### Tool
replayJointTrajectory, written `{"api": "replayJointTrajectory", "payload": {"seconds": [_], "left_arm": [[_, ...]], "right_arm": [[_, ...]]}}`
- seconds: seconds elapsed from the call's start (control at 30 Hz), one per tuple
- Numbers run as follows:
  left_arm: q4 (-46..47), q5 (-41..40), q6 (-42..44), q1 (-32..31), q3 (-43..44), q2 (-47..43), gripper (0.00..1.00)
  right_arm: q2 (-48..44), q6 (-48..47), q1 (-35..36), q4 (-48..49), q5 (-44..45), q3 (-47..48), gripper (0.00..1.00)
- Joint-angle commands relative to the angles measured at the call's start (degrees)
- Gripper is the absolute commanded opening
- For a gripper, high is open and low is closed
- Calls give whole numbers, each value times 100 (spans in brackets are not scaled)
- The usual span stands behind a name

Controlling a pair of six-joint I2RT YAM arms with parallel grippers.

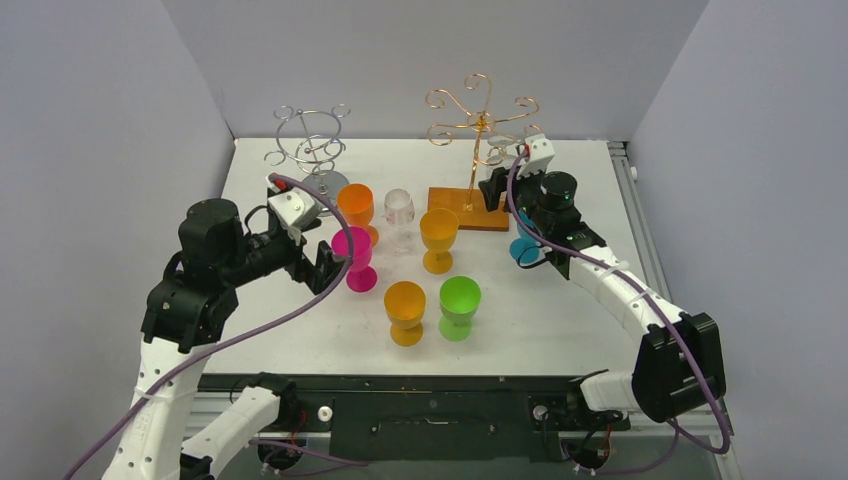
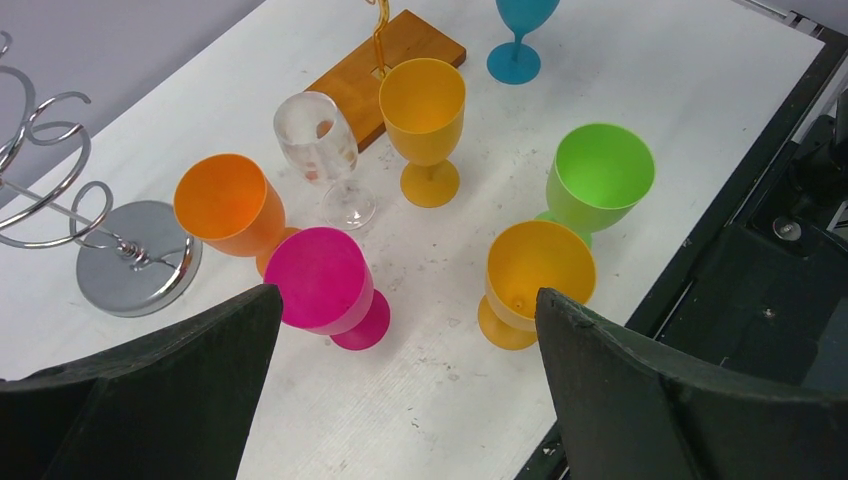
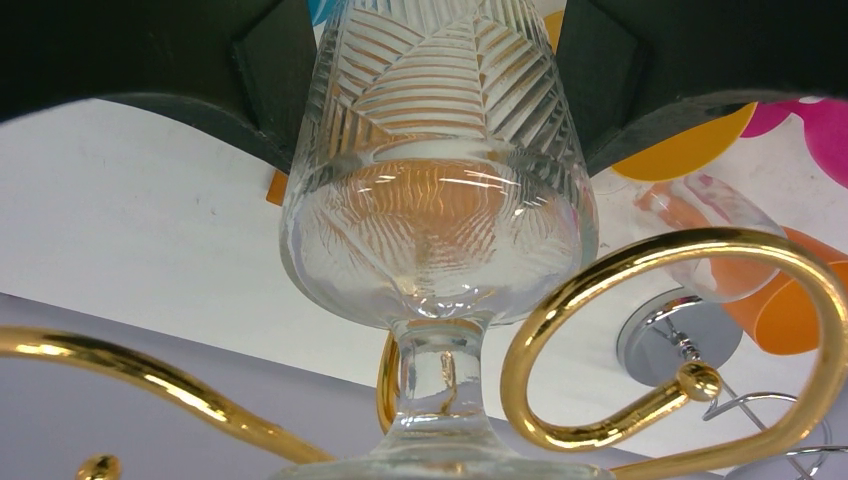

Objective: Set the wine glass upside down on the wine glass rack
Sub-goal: Turn the wine glass upside down at the wine rack.

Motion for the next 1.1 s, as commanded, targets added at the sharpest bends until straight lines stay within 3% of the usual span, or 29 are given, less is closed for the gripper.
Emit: {"api": "replayJointTrajectory", "payload": {"seconds": [0.0,0.67,1.07], "left_arm": [[57,-34,-55,-8,86,43,96],[-74,-310,23,-8,225,132,96],[-92,-409,41,-8,219,200,96]], "right_arm": [[-30,-125,-6,832,-212,355,0],[346,-564,493,1007,-359,539,0],[-37,-626,592,1171,-332,35,0]]}}
